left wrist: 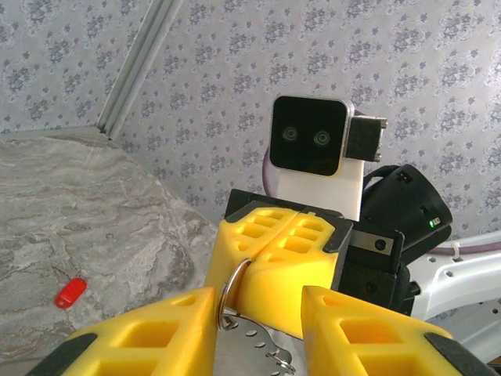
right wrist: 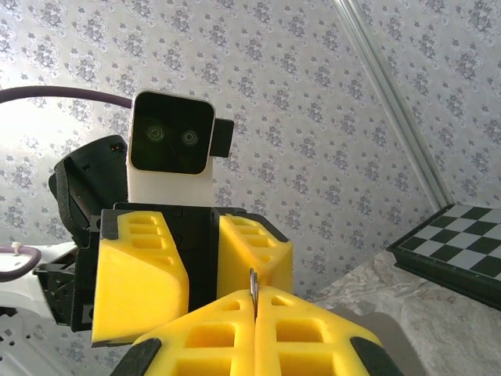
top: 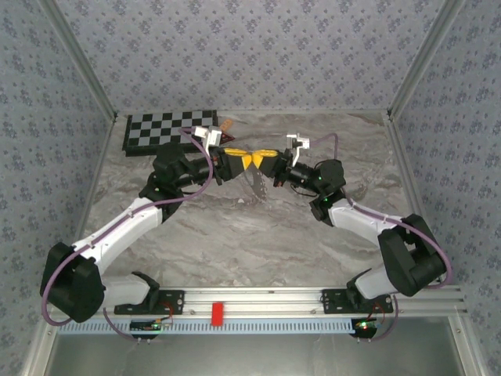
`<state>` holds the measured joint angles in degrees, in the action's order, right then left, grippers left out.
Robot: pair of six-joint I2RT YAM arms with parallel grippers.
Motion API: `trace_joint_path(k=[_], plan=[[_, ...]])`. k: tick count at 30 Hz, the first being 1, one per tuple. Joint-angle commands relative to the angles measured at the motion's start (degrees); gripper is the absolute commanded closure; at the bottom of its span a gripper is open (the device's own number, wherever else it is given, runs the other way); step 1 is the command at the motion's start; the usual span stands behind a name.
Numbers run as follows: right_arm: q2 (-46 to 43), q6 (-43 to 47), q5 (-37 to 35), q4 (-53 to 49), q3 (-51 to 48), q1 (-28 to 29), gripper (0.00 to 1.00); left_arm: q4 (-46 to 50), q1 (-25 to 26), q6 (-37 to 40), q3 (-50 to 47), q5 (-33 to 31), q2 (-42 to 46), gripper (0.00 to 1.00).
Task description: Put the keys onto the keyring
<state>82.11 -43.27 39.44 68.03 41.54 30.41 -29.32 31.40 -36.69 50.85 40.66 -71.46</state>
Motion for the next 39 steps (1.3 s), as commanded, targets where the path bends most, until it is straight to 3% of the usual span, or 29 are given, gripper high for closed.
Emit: trace_joint_path(k=[1,20,24,28,34,39], plan=[[1.0,-1.56,1.2,3.66,2.34,0.0,1.0,-4.04,-0.12,-0.27,1.55,3.07,0.27,0.71],[2.96,-3.31,1.43,5.01,2.6,-0.23,1.0,-5.81,0.65,-0.13,1.44,4.6,0.44,0.83],[3.4,-3.32,1.41,5.2,2.58,-0.2,1.0,-6.44,0.73,-0.36,1.25,4.72,0.62,1.0],[3.33,-3.08,1.11,5.07,2.45,-0.31,1.0,-5.26,0.71,0.35,1.36,4.53,0.78,1.0],[-0.24,0.47,-1.3,0.34,0.3,-1.62,0.72,-0.36,0.67,2.89,1.36,1.04,2.09,1.0],[-6.57,9.37,-7.01,-9.17,-2.35,-1.94,0.66,1.3,0.67,3.98,1.26,-1.11,2.69,1.0]])
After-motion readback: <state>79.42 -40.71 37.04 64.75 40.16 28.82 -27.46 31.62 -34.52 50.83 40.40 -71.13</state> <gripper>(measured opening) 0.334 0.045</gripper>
